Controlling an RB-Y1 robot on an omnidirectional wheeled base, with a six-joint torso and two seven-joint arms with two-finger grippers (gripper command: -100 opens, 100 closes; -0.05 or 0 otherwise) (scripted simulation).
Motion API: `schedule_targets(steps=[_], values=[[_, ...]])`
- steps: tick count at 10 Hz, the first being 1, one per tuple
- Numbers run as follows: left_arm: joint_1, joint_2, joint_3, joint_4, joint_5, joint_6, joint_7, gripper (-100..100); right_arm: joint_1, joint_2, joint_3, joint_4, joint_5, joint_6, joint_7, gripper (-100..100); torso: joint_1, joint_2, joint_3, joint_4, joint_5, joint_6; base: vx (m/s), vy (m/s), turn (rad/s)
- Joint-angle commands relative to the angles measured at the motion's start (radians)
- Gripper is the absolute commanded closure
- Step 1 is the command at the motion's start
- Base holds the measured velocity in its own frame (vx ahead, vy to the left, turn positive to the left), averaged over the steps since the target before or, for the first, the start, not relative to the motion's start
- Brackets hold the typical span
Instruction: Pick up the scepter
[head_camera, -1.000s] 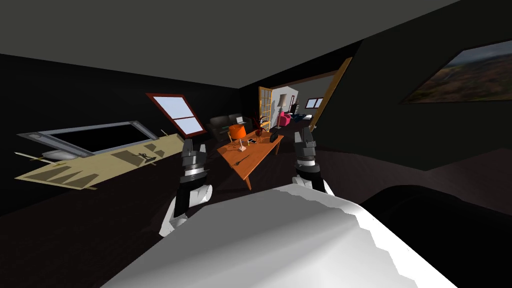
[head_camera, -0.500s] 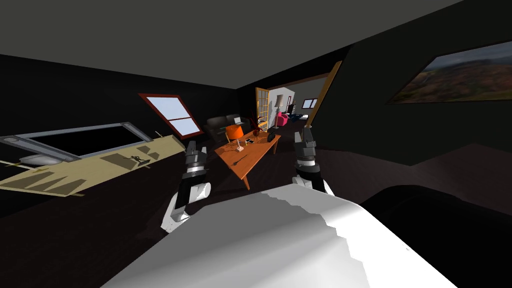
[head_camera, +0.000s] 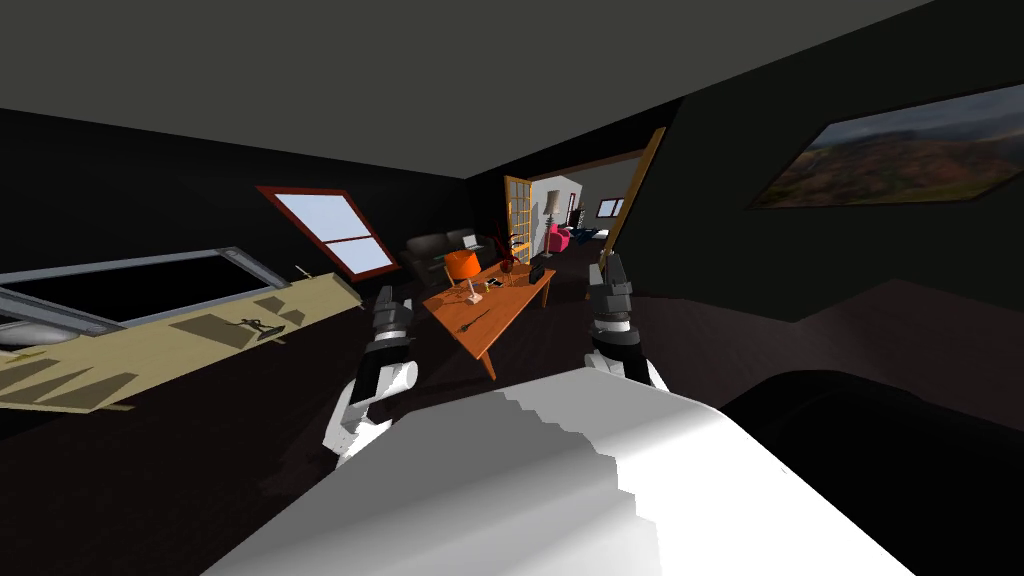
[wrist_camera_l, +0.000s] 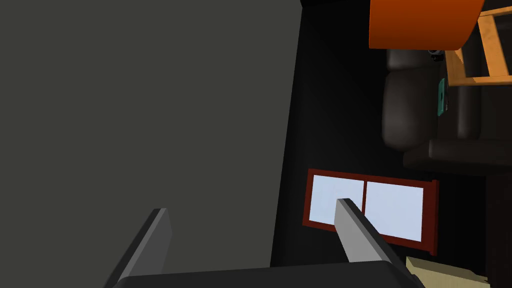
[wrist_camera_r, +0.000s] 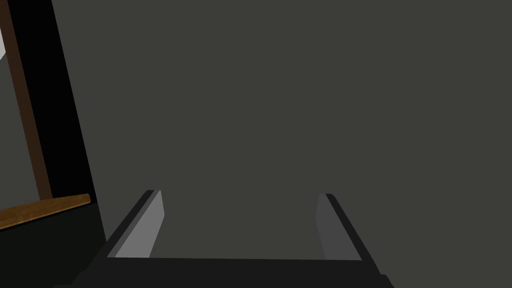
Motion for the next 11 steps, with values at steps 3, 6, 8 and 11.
schedule_targets(steps=[3,6,8,11], values=[[-0.061,0.026,0.065,0.105,0.031,0.098,0.036,-100,0.0,0.0,0.0,0.0,0.0,0.0,0.0,0,0.0,0.0,0.0,0.0,0.0,0.0,-0.017,-0.039,-0.093],[-0.085,0.034,0.093,0.157,0.046,0.175,0.049,-100,0.0,0.0,0.0,0.0,0.0,0.0,0.0,0,0.0,-0.001,0.0,0.0,0.0,0.0,-0.009,-0.037,-0.101],[-0.108,0.044,0.121,0.211,0.063,0.227,0.062,-100,0.0,0.0,0.0,0.0,0.0,0.0,0.0,0,0.0,-0.001,-0.001,0.0,0.0,0.0,0.003,-0.04,-0.098],[-0.15,0.063,0.178,0.314,0.102,0.312,0.083,-100,0.0,0.0,0.0,0.0,0.0,0.0,0.0,0,0.001,-0.001,-0.001,0.0,0.0,0.0,0.005,-0.038,-0.131]])
